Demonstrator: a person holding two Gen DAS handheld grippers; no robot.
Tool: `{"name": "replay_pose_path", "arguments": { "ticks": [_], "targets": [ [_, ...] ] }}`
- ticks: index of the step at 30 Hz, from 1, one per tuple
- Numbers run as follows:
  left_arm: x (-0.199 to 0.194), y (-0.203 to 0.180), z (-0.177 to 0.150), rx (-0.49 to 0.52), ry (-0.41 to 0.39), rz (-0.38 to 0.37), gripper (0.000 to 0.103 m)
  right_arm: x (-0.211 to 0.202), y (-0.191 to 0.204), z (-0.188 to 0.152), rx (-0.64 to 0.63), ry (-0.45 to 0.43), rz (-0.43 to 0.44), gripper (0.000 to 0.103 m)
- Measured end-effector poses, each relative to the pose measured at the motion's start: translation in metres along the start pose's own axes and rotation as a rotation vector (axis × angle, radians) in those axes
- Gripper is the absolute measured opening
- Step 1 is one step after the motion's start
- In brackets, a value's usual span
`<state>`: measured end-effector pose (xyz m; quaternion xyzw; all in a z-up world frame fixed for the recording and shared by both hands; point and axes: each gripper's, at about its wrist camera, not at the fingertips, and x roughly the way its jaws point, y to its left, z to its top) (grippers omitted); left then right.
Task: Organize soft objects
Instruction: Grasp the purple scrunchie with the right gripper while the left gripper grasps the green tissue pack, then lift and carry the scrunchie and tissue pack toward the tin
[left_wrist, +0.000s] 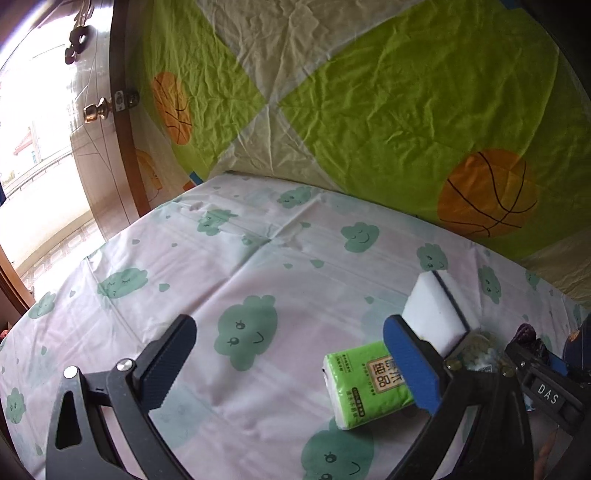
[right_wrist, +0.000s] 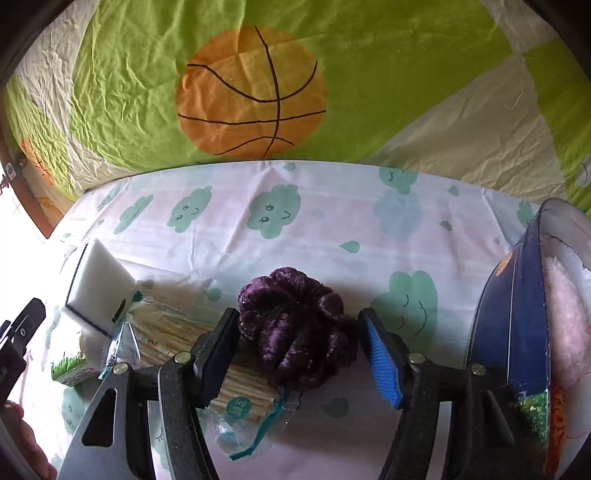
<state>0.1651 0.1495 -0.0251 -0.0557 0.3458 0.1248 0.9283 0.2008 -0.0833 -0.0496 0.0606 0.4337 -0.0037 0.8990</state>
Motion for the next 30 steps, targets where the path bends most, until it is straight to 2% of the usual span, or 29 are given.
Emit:
{"name": "replay_pose_path", "arguments": {
  "ticks": [2,4,7,9,11,17,21,24,26,30],
  "targets": [
    [0.001,-0.01,-0.001,0.035,0.01,-0.03,0.102,0.0,0.0,-0.001,-0.001,0.001,-0.006,0.067],
    [0.0,-0.02,-0.002,0.075,0.013,-0.043,0.102,-0.002,-0.001,-0.002,0.006,-0.008,-0.014,0.045],
    [0.004,-0.028,-0.004,0.118,0.03,-0.038,0.102,-0.005,-0.005,-0.003,0.022,-0.015,0.017,0.042],
    [0.011,-0.03,-0.005,0.127,0.073,-0.059,0.102,-0.013,-0.009,-0.005,0.035,-0.045,0.021,0.041],
    [0.015,-0.03,-0.005,0.115,0.101,-0.101,0.102,-0.028,-0.011,-0.007,0.043,-0.114,0.02,0.041],
    [0.025,-0.025,-0.007,0.072,0.155,-0.153,0.103,-0.068,-0.002,-0.017,0.017,-0.315,-0.013,0.041],
    [0.037,-0.025,-0.011,0.048,0.231,-0.198,0.103,-0.085,0.002,-0.027,0.009,-0.363,-0.008,0.041],
    [0.034,-0.028,-0.012,0.066,0.236,-0.188,0.102,-0.095,0.007,-0.036,-0.014,-0.387,-0.016,0.041],
    [0.031,-0.027,-0.011,0.061,0.232,-0.193,0.098,-0.099,0.01,-0.042,-0.023,-0.397,-0.015,0.041],
    [0.025,-0.017,-0.009,0.034,0.215,-0.189,0.08,-0.108,0.014,-0.053,-0.028,-0.406,-0.012,0.041]
  ]
}}
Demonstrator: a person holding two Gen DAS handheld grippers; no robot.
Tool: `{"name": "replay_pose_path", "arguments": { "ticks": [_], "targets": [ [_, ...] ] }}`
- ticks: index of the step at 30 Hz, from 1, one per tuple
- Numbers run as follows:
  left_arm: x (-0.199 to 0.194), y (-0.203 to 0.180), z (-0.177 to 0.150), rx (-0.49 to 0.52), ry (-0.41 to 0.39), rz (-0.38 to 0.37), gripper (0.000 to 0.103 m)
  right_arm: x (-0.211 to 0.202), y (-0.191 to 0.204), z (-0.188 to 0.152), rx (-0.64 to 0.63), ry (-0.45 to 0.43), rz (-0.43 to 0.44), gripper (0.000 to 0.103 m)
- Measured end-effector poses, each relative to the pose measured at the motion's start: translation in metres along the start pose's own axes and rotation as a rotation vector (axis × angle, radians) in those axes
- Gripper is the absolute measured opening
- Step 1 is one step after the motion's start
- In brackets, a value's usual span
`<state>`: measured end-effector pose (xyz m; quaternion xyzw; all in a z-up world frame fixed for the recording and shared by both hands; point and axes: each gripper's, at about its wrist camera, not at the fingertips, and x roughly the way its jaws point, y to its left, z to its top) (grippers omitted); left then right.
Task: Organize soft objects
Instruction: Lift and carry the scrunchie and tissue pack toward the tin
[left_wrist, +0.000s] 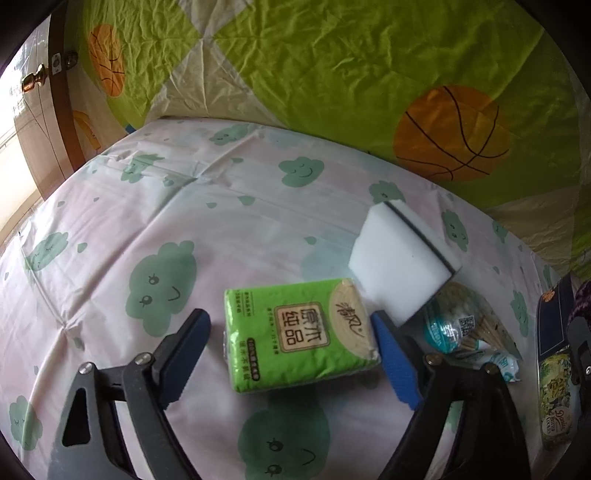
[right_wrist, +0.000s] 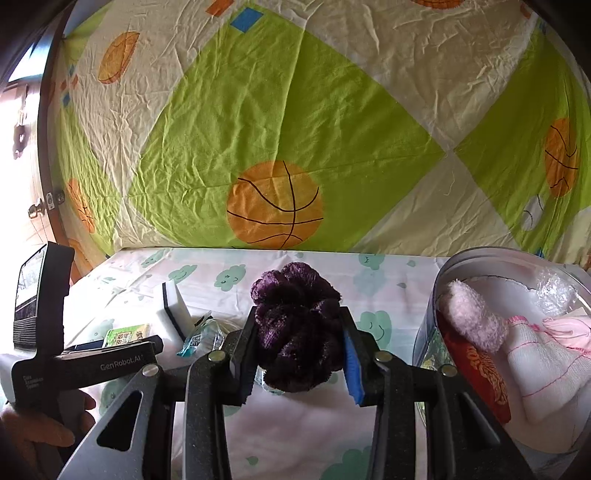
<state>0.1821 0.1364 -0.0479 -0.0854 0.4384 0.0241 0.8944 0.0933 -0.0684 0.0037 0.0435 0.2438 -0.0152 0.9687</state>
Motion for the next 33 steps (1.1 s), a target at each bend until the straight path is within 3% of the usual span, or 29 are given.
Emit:
{"name": "replay_pose_path", "arguments": {
  "ticks": [3,9,14,20,33],
  "targets": [
    [-0.003,0.005,0.0,-0.004,-0.007,0.012,0.07,-0.007,0.0,-0.003,0.0,-0.008,0.001,0.041],
    [-0.008,0.018,-0.002,-0.054,-0.041,-0.024,0.068,-0.023,0.0,-0.007,0.001,-0.056,0.032,0.041],
    [-0.045,0.029,-0.005,-0.141,-0.272,0.016,0.068,-0.038,0.001,-0.009,-0.005,-0.117,0.046,0.041],
    [-0.067,0.016,-0.009,-0.089,-0.416,0.049,0.068,-0.05,0.003,-0.012,-0.037,-0.165,0.007,0.041],
    [-0.082,-0.016,-0.024,0.036,-0.489,0.08,0.068,-0.062,0.003,-0.017,-0.07,-0.183,0.007,0.042]
  ]
}}
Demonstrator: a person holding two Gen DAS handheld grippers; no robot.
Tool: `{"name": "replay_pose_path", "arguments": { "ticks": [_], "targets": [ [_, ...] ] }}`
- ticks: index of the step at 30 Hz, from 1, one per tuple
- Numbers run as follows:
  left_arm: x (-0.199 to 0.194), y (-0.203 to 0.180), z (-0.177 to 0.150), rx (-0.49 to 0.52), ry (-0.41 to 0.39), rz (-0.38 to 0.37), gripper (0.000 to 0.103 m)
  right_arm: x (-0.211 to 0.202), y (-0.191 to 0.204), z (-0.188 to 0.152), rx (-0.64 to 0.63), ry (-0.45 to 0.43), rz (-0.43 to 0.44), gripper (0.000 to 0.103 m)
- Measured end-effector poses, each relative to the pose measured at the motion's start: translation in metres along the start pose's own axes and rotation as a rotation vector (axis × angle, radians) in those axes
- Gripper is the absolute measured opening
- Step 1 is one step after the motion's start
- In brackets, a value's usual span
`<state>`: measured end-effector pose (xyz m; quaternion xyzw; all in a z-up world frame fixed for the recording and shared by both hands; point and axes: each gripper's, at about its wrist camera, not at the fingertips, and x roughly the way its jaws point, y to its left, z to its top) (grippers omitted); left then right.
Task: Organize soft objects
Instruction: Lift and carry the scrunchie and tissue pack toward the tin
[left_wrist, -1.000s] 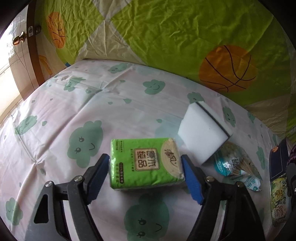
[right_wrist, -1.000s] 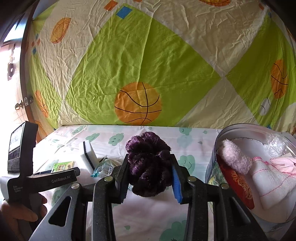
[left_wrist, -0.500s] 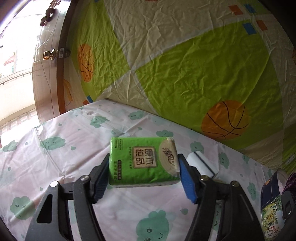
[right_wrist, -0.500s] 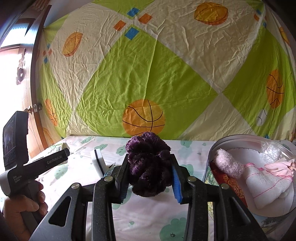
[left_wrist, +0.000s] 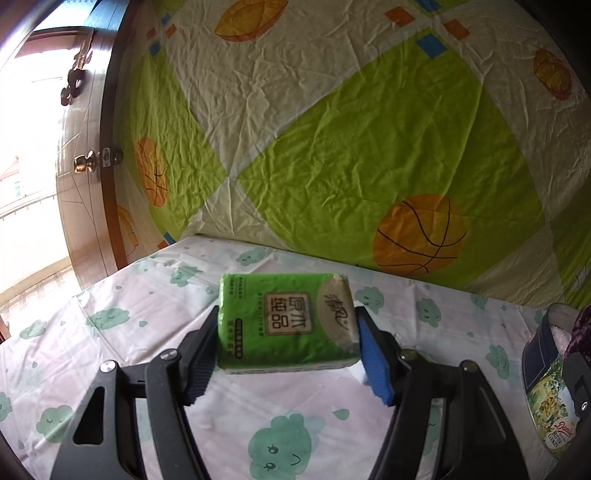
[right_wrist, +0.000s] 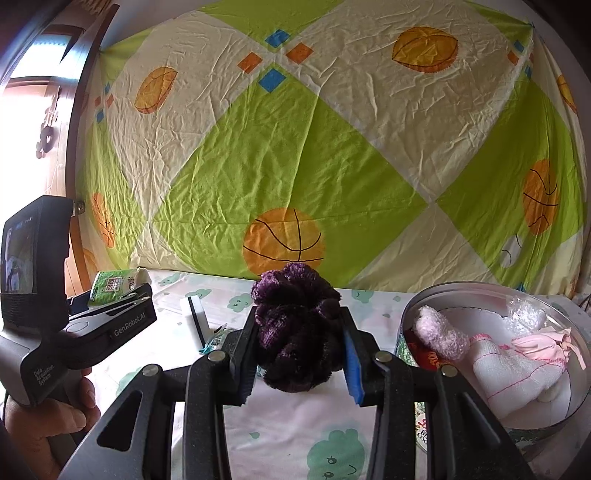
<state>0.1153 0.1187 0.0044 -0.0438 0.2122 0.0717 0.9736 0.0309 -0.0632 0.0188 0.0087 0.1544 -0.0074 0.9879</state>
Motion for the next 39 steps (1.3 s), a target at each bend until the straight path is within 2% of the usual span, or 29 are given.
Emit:
{"name": "replay_pose_path", "arguments": {
  "ticks": [8,18,27,39],
  "targets": [
    [-0.012,-0.002,-0.005,-0.004,-0.019,-0.009,0.068,-0.007,-0.002,-0.001,-0.005,0.001,0.003,0.042],
    [-0.035,-0.01,-0.01,0.007,-0.081,-0.016,0.068,-0.018,-0.009,-0.003,-0.008,-0.004,0.006,0.042],
    [-0.045,-0.009,-0.014,-0.04,-0.077,-0.03,0.068,-0.029,-0.017,-0.006,-0.018,-0.009,0.006,0.042],
    [-0.056,-0.02,-0.021,-0.048,-0.073,-0.047,0.068,-0.041,-0.04,-0.006,-0.009,-0.024,-0.017,0.042]
  ]
}}
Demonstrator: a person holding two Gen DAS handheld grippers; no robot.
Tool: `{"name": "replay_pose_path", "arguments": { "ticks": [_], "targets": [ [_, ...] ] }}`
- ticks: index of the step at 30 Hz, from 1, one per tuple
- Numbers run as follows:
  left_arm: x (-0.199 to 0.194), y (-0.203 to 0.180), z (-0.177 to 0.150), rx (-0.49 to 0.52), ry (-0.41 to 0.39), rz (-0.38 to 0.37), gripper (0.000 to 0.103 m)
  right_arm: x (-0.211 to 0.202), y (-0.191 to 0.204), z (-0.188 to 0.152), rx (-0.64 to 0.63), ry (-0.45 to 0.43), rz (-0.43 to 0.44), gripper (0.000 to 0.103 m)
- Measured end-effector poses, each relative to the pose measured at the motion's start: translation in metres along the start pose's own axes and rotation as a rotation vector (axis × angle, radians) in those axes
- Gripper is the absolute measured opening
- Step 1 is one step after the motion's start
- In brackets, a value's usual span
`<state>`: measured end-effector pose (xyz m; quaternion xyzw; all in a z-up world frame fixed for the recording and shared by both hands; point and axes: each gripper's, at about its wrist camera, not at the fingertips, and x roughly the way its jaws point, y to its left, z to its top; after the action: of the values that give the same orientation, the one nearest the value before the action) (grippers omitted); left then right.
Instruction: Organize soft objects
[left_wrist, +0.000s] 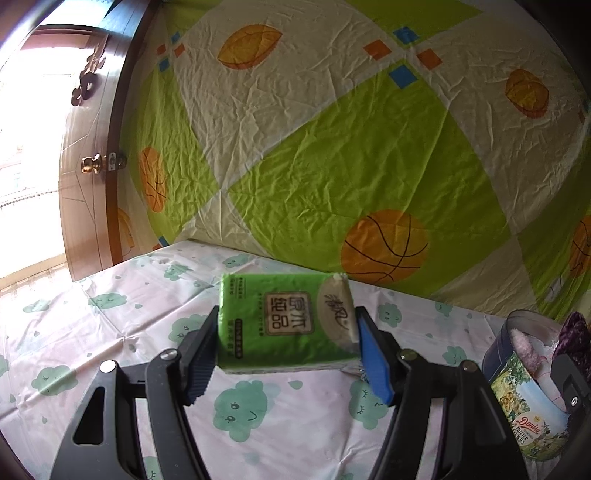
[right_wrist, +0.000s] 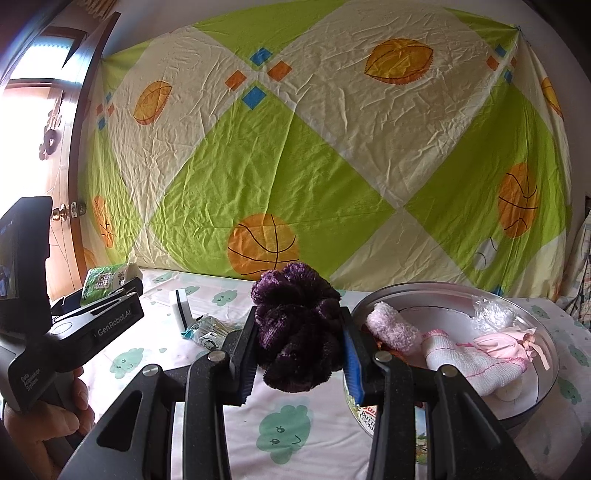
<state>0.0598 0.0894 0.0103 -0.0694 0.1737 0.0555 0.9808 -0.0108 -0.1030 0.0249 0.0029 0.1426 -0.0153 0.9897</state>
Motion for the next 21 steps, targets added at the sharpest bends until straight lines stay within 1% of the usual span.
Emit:
{"name": "replay_pose_path", "arguments": {
  "ticks": [10,21],
  "targets": [
    [-0.005,-0.022,-0.005,0.009,0.018,-0.034,0.068,-0.01,-0.026,0.001,0.001,-0.018,-0.038,0.042],
    [-0.014,-0.06,-0.011,0.058,0.024,-0.087,0.068,-0.02,-0.058,0.004,0.025,-0.043,-0.085,0.042]
  ]
}}
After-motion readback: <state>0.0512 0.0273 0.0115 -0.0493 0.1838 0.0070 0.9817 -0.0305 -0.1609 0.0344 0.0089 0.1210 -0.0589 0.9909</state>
